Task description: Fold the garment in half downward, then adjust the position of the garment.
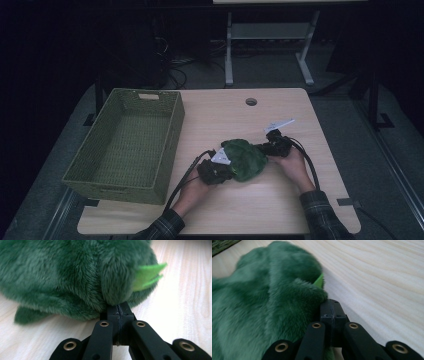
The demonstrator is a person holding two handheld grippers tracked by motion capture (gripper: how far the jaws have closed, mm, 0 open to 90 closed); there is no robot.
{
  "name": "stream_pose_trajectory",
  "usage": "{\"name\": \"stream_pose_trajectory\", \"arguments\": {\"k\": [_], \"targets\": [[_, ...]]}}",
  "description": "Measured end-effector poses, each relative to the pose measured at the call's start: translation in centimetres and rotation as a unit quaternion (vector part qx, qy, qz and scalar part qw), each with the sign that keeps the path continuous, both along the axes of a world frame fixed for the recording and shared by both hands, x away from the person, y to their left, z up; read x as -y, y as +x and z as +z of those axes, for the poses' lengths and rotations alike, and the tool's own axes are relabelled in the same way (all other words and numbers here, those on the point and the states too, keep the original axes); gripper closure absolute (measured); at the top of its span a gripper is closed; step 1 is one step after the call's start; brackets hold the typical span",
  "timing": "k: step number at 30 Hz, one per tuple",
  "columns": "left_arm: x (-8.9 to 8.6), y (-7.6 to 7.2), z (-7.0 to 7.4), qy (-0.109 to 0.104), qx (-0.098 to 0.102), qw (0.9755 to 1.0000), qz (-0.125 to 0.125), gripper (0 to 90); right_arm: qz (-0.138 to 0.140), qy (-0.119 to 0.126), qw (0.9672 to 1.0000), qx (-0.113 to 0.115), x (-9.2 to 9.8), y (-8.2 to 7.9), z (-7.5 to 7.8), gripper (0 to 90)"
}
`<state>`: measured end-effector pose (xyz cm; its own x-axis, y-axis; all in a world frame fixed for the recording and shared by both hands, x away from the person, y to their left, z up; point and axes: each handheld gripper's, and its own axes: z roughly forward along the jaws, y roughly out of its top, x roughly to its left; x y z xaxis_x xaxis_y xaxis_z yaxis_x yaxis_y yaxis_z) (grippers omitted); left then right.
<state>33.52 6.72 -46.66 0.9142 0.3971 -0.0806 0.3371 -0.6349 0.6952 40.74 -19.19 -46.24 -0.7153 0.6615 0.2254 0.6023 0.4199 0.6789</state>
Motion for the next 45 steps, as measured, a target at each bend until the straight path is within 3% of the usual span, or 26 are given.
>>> {"name": "stream_pose_trajectory", "arguments": {"k": [12, 17, 22, 25, 28, 32, 34, 37, 39, 45], "targets": [[-1.8, 1.3, 0.0, 0.001, 0.003, 0.9996, 0.029, 89.7, 0.026, -0.012, 0.9996, -0.005, 0.1, -3.2, 0.1, 89.7], [-2.3, 1.4, 0.1, -0.002, 0.003, 0.9994, 0.034, 89.7, 0.039, -0.016, 0.9991, 0.003, 0.1, -4.7, 0.4, 89.7], [-2.5, 1.5, 0.3, -0.001, 0.006, 0.9995, 0.030, 89.7, 0.023, -0.010, 0.9995, 0.018, 1.0, -5.7, 0.9, 85.1], [-3.0, 1.3, 0.7, -0.001, 0.005, 0.9996, 0.027, 89.2, 0.003, -0.003, 0.9996, 0.028, 2.1, -6.1, 1.2, 75.3], [-3.6, 0.9, 1.2, 0.006, 0.003, 0.9998, 0.019, 82.7, -0.021, -0.001, 0.9983, 0.054, 3.3, -7.0, 1.3, 64.6], [-4.1, 0.2, 2.0, 0.014, 0.000, 0.9998, 0.015, 69.7, -0.053, -0.018, 0.9956, 0.076, 4.8, -8.3, 1.1, 45.0], [-4.1, -0.2, 2.5, 0.020, 0.001, 0.9997, 0.015, 58.9, -0.066, -0.030, 0.9947, 0.073, 5.3, -8.8, 0.7, 35.5], [-4.1, -0.4, 3.3, 0.014, 0.007, 0.9998, 0.015, 45.1, -0.086, -0.046, 0.9932, 0.064, 6.2, -9.5, 0.1, 26.5], [-4.0, -0.5, 3.8, 0.013, 0.017, 0.9997, 0.013, 39.7, -0.099, -0.052, 0.9916, 0.064, 6.7, -9.9, -0.3, 23.0], [-3.1, -0.1, 5.1, 0.024, 0.015, 0.9996, 0.001, 28.9, -0.106, -0.056, 0.9907, 0.065, 7.9, -10.4, -0.8, 14.1]]}}
